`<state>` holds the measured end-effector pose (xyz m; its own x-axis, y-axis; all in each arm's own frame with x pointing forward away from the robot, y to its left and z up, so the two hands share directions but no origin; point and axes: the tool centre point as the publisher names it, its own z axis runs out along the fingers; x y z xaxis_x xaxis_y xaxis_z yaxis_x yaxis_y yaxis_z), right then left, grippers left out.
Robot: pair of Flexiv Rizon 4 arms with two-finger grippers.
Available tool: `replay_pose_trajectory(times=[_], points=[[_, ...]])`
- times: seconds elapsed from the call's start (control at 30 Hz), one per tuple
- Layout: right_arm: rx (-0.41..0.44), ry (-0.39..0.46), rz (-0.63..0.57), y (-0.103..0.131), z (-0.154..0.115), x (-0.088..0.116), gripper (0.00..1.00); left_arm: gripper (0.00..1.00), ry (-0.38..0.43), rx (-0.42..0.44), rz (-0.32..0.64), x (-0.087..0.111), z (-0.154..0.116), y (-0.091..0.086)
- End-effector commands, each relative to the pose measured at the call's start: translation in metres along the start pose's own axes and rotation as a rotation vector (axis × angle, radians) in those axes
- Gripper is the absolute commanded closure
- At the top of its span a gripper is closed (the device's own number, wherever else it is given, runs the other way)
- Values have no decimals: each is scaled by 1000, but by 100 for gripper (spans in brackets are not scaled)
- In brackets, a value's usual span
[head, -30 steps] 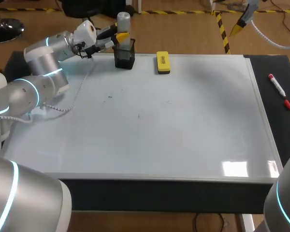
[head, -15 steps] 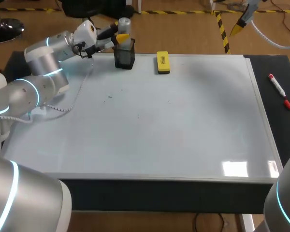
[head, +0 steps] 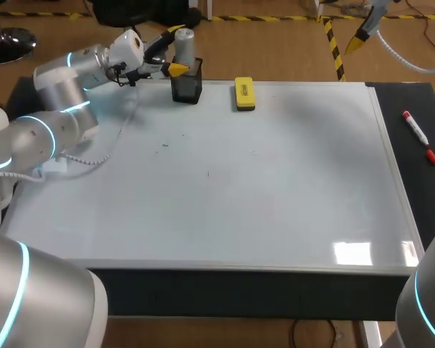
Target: Pick up the inspection probe, press it on each red-marked spot on the whiteboard one by one, put down the probe, pick up the eraser, and wipe off all the red marks.
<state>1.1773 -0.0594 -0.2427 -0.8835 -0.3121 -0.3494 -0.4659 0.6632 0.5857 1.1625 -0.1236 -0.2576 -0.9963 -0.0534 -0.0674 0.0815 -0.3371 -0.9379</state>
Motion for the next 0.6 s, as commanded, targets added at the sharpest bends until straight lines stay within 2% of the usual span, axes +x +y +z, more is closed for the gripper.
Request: replay_pose_trajectory(times=[0.03,0.6], points=[[5,5,-1,0,-1,-1,0,0,36,-67,20,-1,-5,-16],[5,5,-1,0,-1,-1,0,0,-59,-227,98,16,-32,-42]])
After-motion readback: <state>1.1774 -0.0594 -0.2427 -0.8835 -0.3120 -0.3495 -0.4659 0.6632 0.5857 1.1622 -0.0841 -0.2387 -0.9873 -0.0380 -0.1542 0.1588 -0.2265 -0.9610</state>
